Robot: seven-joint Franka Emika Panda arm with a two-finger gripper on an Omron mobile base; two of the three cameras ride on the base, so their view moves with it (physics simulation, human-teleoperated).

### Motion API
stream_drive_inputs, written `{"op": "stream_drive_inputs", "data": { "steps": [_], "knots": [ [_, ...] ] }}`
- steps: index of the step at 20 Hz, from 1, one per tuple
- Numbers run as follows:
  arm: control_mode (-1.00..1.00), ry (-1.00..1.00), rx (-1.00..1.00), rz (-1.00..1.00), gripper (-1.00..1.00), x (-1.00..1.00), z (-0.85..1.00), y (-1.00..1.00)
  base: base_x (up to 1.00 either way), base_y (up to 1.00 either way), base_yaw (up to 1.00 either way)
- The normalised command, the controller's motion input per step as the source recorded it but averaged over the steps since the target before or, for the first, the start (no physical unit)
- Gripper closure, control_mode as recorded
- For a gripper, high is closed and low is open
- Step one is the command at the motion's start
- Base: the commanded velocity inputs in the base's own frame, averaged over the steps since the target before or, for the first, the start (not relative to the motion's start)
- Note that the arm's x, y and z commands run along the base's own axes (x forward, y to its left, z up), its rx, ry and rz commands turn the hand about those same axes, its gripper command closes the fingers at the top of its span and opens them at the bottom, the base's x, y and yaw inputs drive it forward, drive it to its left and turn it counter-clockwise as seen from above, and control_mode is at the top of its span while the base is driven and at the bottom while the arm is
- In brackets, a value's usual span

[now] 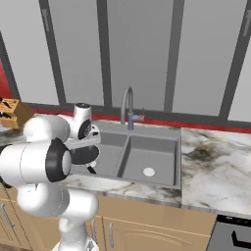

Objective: Pick the pan and sponge and place them into the sink. Then turn on the water.

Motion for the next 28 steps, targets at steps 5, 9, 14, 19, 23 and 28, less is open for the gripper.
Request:
{"op": "stream_drive_inputs", "data": {
  "steps": [5,9,14,19,23,28],
  "knots": [
    [-1.00,-0.02,0.01,-0.18,-1.00,-0.12,0.33,0.06,0.00,0.00,0.00],
    [-1.00,-0.04,0.01,-0.10,-1.00,-0.21,0.34,0.28,0.00,0.00,0.00],
    [-1.00,-0.02,0.04,-0.07,-1.00,-0.23,0.36,0.30,0.00,0.00,0.00],
    [-1.00,0.00,0.05,-0.06,-1.00,-0.26,0.38,0.30,0.00,0.00,0.00],
    [-1.00,0.00,0.06,-0.07,-1.00,-0.25,0.32,0.29,0.00,0.00,0.00],
    [-1.00,0.01,0.05,-0.07,-1.00,-0.28,0.21,0.31,0.00,0.00,0.00]
  ]
}}
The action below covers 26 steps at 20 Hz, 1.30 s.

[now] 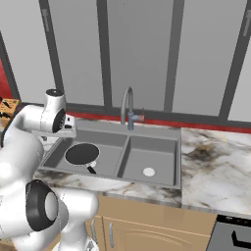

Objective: Pick the pan and sponge and place them into the sink. Then turn on the water.

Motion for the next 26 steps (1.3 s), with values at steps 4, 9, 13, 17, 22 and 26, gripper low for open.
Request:
{"op": "stream_drive_inputs", "data": {
  "steps": [4,9,13,17,22,26],
  "knots": [
    [-1.00,0.00,0.01,-0.08,-1.00,-0.28,0.13,0.33,0.00,0.00,0.00],
    [-1.00,0.01,0.00,-0.09,-1.00,-0.20,0.07,0.33,0.00,0.00,0.00],
    [-1.00,0.03,-0.01,-0.09,-1.00,-0.11,0.07,0.33,0.00,0.00,0.00],
    [-1.00,0.06,-0.02,-0.09,-1.00,-0.05,0.06,0.31,0.00,0.00,0.00],
    [-1.00,0.04,-0.04,-0.05,-1.00,-0.04,0.07,0.27,0.00,0.00,0.00],
    [-1.00,0.02,-0.04,0.01,-1.00,0.00,0.01,0.28,0.00,0.00,0.00]
  ]
}}
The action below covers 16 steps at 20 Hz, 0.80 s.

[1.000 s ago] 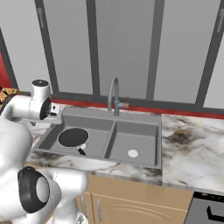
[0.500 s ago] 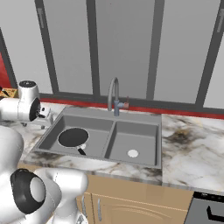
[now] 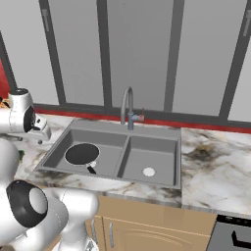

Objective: Pick the pan and sponge and place them into the sink. Then turn on the water.

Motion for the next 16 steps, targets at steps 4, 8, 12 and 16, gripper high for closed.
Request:
{"op": "stream_drive_inputs", "data": {
  "steps": [4,8,12,16],
  "knots": [
    [-1.00,0.00,-0.06,0.03,-1.00,0.00,0.00,0.32,0.00,0.00,0.00],
    [-1.00,0.01,-0.05,0.02,-1.00,0.02,0.00,0.28,0.00,0.00,0.00],
    [-1.00,0.00,-0.03,0.02,-1.00,0.03,-0.01,0.28,0.00,0.00,0.00],
    [-1.00,0.00,-0.03,0.02,-1.00,0.02,0.00,0.26,0.00,0.00,0.00]
  ]
}}
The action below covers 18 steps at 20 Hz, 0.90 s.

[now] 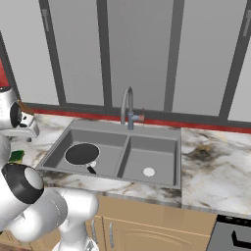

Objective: Pick the pan and sponge and place them into the sink. Then turn on the water.

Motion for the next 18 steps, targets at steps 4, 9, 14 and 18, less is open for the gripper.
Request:
{"op": "stream_drive_inputs", "data": {
  "steps": [4,9,14,18],
  "knots": [
    [-1.00,0.00,-0.04,0.02,-1.00,0.04,-0.02,0.25,0.00,0.00,0.00],
    [-1.00,-0.01,-0.02,0.01,-1.00,0.02,-0.10,0.21,0.00,0.00,0.00],
    [-1.00,-0.03,0.00,0.00,-1.00,0.02,-0.16,0.19,0.00,0.00,0.00],
    [-1.00,-0.03,0.00,-0.02,-1.00,0.02,-0.15,0.20,0.00,0.00,0.00]
  ]
}}
